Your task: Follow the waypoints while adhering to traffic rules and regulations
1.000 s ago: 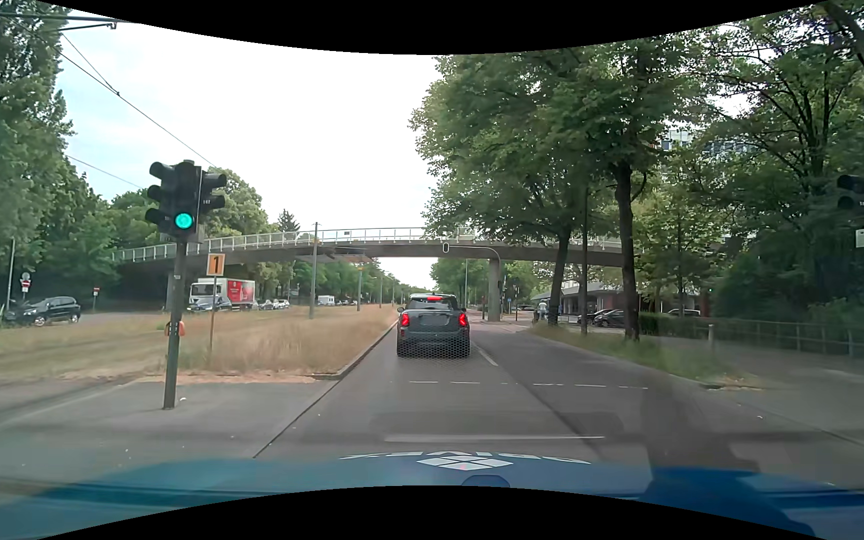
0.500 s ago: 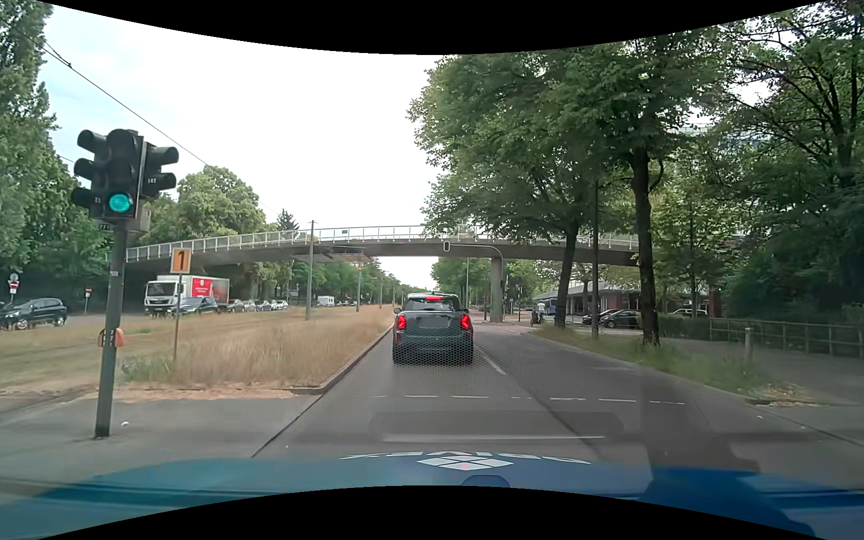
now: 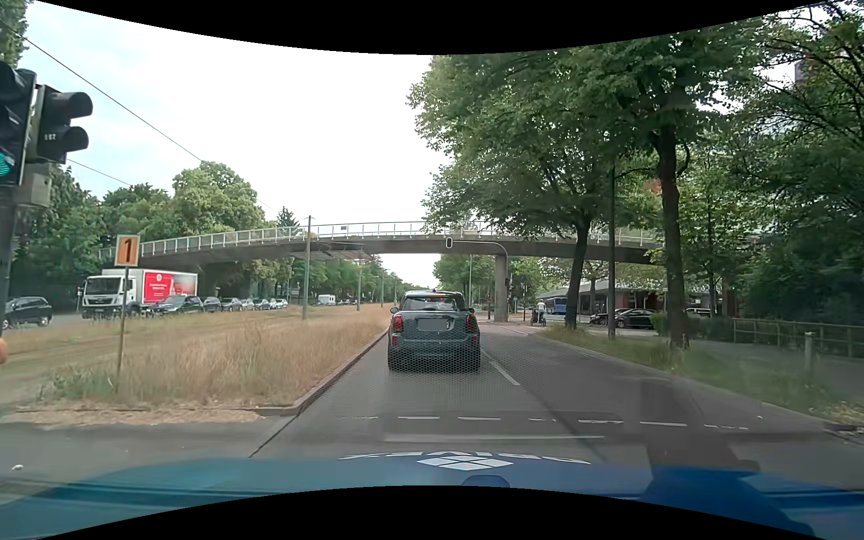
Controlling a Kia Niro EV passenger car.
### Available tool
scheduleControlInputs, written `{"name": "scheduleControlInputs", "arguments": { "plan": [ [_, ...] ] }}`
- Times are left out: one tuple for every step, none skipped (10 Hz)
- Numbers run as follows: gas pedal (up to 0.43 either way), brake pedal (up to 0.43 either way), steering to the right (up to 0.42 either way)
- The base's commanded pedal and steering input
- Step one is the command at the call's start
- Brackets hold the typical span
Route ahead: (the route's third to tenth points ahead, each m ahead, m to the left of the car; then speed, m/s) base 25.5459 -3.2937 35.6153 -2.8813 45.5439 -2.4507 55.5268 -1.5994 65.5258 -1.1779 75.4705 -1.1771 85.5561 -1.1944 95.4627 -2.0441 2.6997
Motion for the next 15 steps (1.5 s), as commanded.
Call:
{"name": "scheduleControlInputs", "arguments": {
  "plan": [
    [0.0,0.0,-0.014],
    [0.0,0.0,-0.014],
    [0.0,0.0,-0.014],
    [0.0,0.0,-0.015],
    [0.0,0.0,-0.015],
    [0.0,0.0,-0.017],
    [0.0,0.0,-0.02],
    [0.0,0.0,-0.021],
    [0.0,0.0,-0.021],
    [0.0,0.0,-0.021],
    [0.0,0.0,-0.022],
    [0.0,0.0,-0.022],
    [0.0,0.0,-0.022],
    [0.0,0.0,-0.022],
    [0.0,0.0,-0.022]
  ]
}}
